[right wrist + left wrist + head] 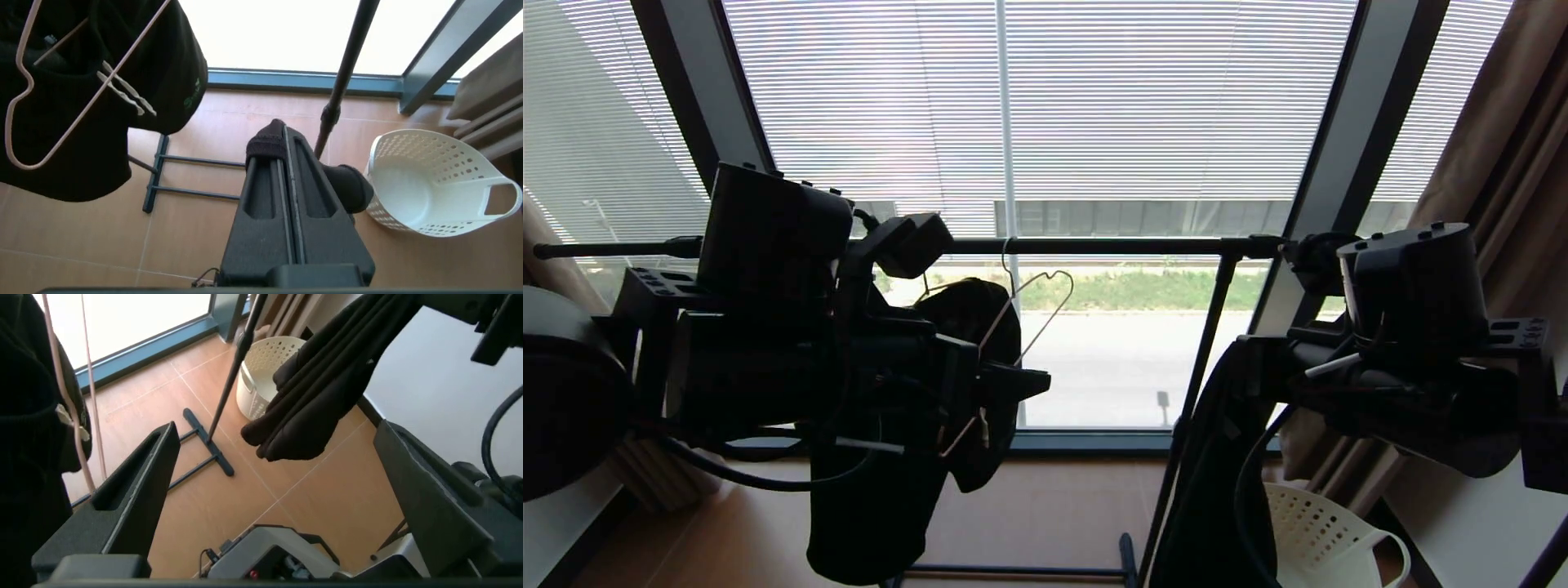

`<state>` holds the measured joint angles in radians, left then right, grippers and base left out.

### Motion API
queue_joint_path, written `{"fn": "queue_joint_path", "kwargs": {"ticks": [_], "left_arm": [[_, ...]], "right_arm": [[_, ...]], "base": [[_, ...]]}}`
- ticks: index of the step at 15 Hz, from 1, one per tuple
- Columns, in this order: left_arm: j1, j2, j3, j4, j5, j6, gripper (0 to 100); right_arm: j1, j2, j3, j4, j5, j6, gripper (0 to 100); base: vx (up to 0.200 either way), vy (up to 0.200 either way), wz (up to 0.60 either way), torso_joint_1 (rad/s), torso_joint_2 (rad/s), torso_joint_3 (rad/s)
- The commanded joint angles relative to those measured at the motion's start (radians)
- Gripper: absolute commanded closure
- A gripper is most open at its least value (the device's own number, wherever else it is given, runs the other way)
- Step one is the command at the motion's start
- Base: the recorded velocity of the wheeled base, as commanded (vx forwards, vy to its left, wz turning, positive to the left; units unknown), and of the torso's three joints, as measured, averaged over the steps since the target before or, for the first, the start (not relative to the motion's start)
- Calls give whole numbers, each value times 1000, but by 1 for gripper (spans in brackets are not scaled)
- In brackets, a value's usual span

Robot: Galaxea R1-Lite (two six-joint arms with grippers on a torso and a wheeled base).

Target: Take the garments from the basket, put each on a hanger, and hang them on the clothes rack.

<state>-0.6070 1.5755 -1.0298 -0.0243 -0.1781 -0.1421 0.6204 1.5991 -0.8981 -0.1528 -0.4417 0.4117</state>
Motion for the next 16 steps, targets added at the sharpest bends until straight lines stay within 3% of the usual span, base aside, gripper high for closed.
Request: {"fn": "queue_joint_path", "kwargs": {"ticks": [1, 3, 11, 16], "left_arm": [[29, -55, 36, 1, 49, 35, 0], [29, -49, 40, 1, 97, 38, 0], [98, 113, -46, -8, 146, 108, 0], [115, 271, -69, -108, 172, 139, 0]], "right_arm": [[-13, -5, 28, -21, -2, -45, 100], [-11, -10, 33, -44, -3, -73, 100], [-24, -30, 41, -44, -5, -77, 100], [-24, -36, 45, -44, -3, -79, 100]], "base": [[0, 0, 0, 0, 0, 0], [0, 0, 0, 0, 0, 0], [0, 0, 0, 0, 0, 0], [0, 0, 0, 0, 0, 0]]}}
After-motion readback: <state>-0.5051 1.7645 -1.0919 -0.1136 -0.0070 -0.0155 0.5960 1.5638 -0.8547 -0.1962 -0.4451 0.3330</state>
